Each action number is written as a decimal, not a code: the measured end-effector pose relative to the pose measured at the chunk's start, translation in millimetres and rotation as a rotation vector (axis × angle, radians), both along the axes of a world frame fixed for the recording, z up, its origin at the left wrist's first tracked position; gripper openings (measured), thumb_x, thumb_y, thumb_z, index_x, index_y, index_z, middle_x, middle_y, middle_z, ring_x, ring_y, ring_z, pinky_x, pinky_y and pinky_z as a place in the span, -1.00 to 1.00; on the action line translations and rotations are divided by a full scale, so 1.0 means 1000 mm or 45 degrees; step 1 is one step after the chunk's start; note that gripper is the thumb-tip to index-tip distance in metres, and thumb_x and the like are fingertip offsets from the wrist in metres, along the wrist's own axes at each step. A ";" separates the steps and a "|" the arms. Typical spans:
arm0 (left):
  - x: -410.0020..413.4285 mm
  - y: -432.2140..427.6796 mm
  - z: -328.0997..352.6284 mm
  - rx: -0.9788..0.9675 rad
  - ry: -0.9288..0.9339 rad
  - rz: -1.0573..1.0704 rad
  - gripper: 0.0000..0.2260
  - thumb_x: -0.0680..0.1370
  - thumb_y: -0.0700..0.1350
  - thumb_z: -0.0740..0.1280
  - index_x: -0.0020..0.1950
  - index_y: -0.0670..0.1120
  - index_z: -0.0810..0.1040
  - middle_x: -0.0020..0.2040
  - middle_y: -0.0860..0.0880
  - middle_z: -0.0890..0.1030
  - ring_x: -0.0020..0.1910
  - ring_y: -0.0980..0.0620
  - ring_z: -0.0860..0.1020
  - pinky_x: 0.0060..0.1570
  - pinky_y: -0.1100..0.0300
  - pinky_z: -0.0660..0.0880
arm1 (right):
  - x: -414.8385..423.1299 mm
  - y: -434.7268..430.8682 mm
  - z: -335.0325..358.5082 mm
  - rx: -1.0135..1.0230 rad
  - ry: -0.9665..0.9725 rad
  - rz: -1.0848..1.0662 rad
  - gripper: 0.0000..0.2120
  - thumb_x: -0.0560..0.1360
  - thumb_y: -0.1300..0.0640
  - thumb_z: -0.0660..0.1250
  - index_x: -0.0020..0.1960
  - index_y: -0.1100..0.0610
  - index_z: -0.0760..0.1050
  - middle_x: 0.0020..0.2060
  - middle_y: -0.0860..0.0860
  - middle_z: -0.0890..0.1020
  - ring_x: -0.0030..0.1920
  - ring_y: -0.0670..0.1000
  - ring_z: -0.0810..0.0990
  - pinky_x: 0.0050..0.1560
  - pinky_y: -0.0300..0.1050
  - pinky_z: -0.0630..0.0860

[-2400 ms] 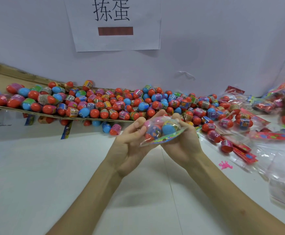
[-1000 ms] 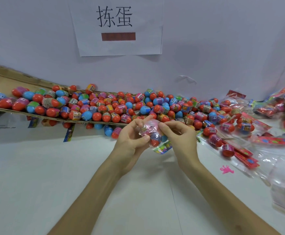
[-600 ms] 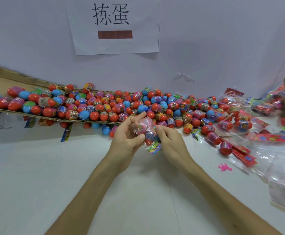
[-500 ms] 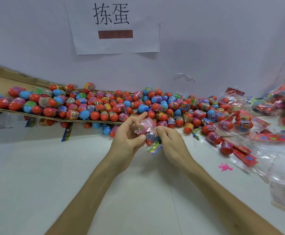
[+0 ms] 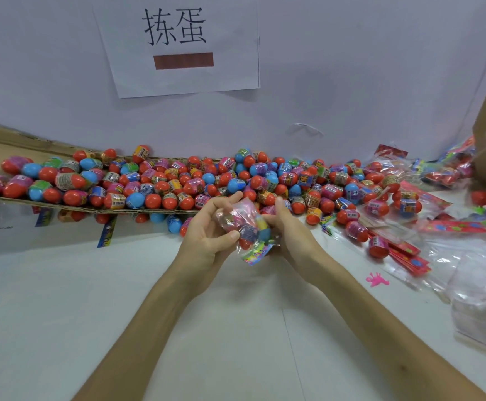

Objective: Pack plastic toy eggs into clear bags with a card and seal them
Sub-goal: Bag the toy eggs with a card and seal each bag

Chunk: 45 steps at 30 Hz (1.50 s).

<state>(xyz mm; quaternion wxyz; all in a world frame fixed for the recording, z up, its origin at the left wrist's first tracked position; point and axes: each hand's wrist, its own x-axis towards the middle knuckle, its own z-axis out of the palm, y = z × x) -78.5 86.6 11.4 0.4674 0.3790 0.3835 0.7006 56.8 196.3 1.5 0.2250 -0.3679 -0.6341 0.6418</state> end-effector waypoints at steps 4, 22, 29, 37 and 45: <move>0.002 0.002 -0.001 -0.011 -0.021 0.016 -0.48 0.40 -0.42 0.34 0.34 -0.14 0.45 0.33 -0.09 0.62 0.25 -0.10 0.61 0.19 0.10 0.62 | 0.002 -0.001 0.004 0.011 0.181 0.096 -0.57 0.60 -0.26 0.23 0.12 0.03 0.66 0.00 0.02 0.75 0.01 0.05 0.74 -0.03 -0.07 0.67; 0.019 0.002 -0.001 -0.208 0.080 0.257 -0.66 0.45 -0.02 0.49 0.18 -0.09 0.71 0.07 -0.11 0.75 0.06 -0.04 0.73 -0.06 0.21 0.64 | 0.002 -0.017 0.012 0.399 0.404 -0.187 -0.90 0.48 -0.04 0.52 -0.01 -0.10 0.71 -0.09 -0.09 0.74 -0.05 -0.10 0.72 -0.11 -0.31 0.60; 0.010 0.000 0.002 -0.217 -0.120 0.072 -0.70 0.48 -0.03 0.46 0.17 -0.09 0.74 0.19 -0.16 0.71 0.16 -0.10 0.69 0.01 0.19 0.63 | 0.002 -0.018 0.014 0.198 0.464 -0.203 -0.67 0.43 -0.08 0.47 0.09 0.09 0.71 -0.03 0.01 0.76 0.02 0.03 0.74 0.00 -0.04 0.69; 0.008 0.000 0.003 -0.179 -0.144 -0.014 -0.72 0.52 -0.05 0.42 0.17 -0.09 0.74 0.24 -0.17 0.69 0.23 -0.10 0.66 0.06 0.19 0.62 | 0.005 -0.017 0.019 -0.066 0.577 -0.174 -0.63 0.51 -0.04 0.40 0.19 0.18 0.67 0.08 0.12 0.73 0.11 0.14 0.71 0.01 -0.04 0.67; 0.012 0.001 0.003 -0.199 -0.152 -0.009 -0.80 0.50 -0.07 0.40 0.05 -0.04 0.77 0.18 -0.11 0.72 0.15 -0.01 0.70 -0.01 0.24 0.63 | 0.005 -0.014 0.018 -0.170 0.620 -0.275 -0.71 0.64 0.07 0.29 0.23 0.20 0.64 0.11 0.14 0.72 0.12 0.12 0.71 0.04 -0.03 0.68</move>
